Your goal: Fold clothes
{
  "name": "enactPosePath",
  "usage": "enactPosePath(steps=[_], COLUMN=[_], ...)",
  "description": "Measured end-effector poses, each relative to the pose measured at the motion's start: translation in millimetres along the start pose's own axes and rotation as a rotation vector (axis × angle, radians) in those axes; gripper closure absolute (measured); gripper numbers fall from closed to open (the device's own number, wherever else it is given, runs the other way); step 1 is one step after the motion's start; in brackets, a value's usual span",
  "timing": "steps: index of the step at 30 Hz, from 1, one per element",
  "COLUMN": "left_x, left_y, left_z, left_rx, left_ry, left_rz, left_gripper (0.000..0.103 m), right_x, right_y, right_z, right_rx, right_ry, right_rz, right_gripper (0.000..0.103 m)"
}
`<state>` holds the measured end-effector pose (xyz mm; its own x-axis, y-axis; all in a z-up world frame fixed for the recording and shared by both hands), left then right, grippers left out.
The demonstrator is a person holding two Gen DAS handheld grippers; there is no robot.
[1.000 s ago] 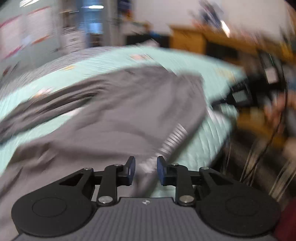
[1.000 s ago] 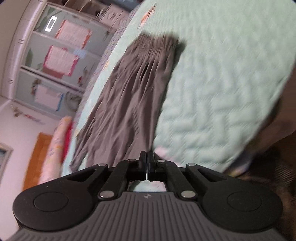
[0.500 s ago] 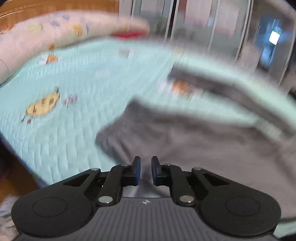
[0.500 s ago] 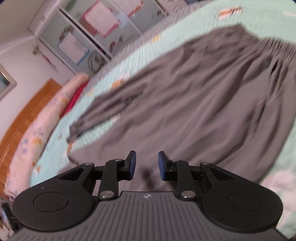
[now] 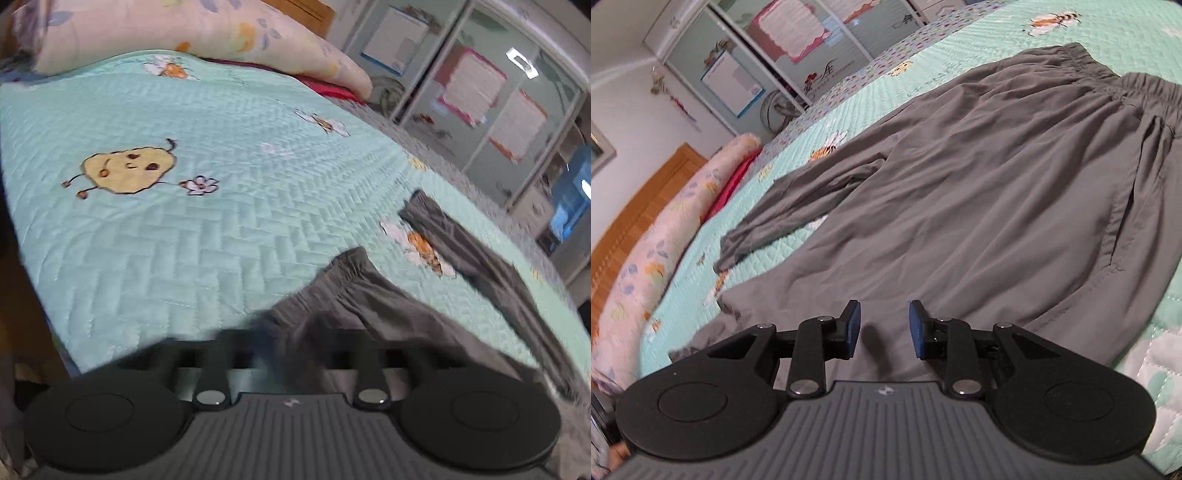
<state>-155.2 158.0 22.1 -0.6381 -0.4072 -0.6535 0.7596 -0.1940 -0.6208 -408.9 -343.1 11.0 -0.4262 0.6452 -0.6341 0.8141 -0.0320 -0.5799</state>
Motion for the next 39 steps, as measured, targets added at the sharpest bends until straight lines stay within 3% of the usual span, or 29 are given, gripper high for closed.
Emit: enactPosePath(steps=[3,6,9,11,13,14,17,19,20,21,22,23,24,27,31,34,39], left_x=[3.2,8.4,1.9,-2.4,-5.4,-6.4,-9.1,-5.4,-3.5,1.1,5.8,9.1,10.4,-1.1,-41.8,-72.6,-105.2], left_y=[-12.8,-18.5,-14.1,-24.5,-41.2,-48.0,-55.5,-43.7,-37.7,-23.1,-4.7,9.5,17.1,18.2,38.8,75.3,155.0], left_z=[9.1,3.2,-5.4,-7.0,-2.9,5.0,49.1,83.5,100.7,115.0,127.3,134.7,141.7,171.7,200.7,216.2,209.6], left_rx=[-0.092,-0.111,-0.122,-0.205,-0.282,-0.27,-0.131,-0.005,0.058,0.105,0.137,0.16,0.202,0.281,0.298,0.221,0.098], left_ry=[0.067,0.086,0.015,-0.061,-0.112,-0.09,0.043,0.144,0.195,0.235,0.255,0.234,0.213,0.249,0.185,0.153,0.127], left_rz=[0.021,0.005,0.003,0.044,0.125,0.168,0.214,0.153,0.121,0.03,-0.097,-0.189,-0.233,-0.189,-0.13,-0.086,-0.07], left_gripper=[0.092,0.091,0.078,0.063,0.063,0.063,0.061,0.055,0.046,0.041,0.042,0.053,0.056,0.052,0.043,0.037,0.037], right_x=[-2.0,-5.4,-8.1,-12.7,-17.9,-21.9,-37.5,-49.8,-55.9,-61.9,-67.9,-73.9,-79.8,-97.7,-132.4,-167.5,-197.0], right_y=[3.2,5.3,9.1,9.1,8.4,9.7,18.4,31.5,38.4,42.1,43.9,45.7,47.4,52.7,52.7,55.0,93.8], right_z=[-2.2,-4.9,-9.7,-14.1,-18.6,-20.0,-20.5,-12.7,-8.3,-4.8,-1.8,1.2,4.3,13.3,21.0,12.6,-47.9], right_rx=[0.01,0.028,0.036,0.026,0.013,-0.002,-0.068,-0.136,-0.171,-0.182,-0.178,-0.174,-0.17,-0.158,-0.167,-0.187,-0.233], right_ry=[-0.029,-0.066,-0.115,-0.143,-0.169,-0.174,-0.166,-0.096,-0.058,-0.042,-0.04,-0.039,-0.038,-0.034,-0.052,-0.114,-0.339], right_rz=[-0.009,-0.012,-0.02,-0.014,-0.005,0.002,0.024,0.034,0.039,0.035,0.023,0.012,0.001,-0.033,-0.04,-0.019,-0.038], right_gripper=[0.074,0.074,0.073,0.073,0.072,0.071,0.065,0.065,0.065,0.063,0.06,0.061,0.072,0.067,0.057,0.056,0.054])
Point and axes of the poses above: each gripper's, at about its wrist camera, not at the fingertips, and y roughly the way its jaws point, z to its right, x to its underside, the point moved 1 cm from there along y, roughly the way its jaws point, and after that the axes turned 6 degrees about -y, right-handed, at the moved point
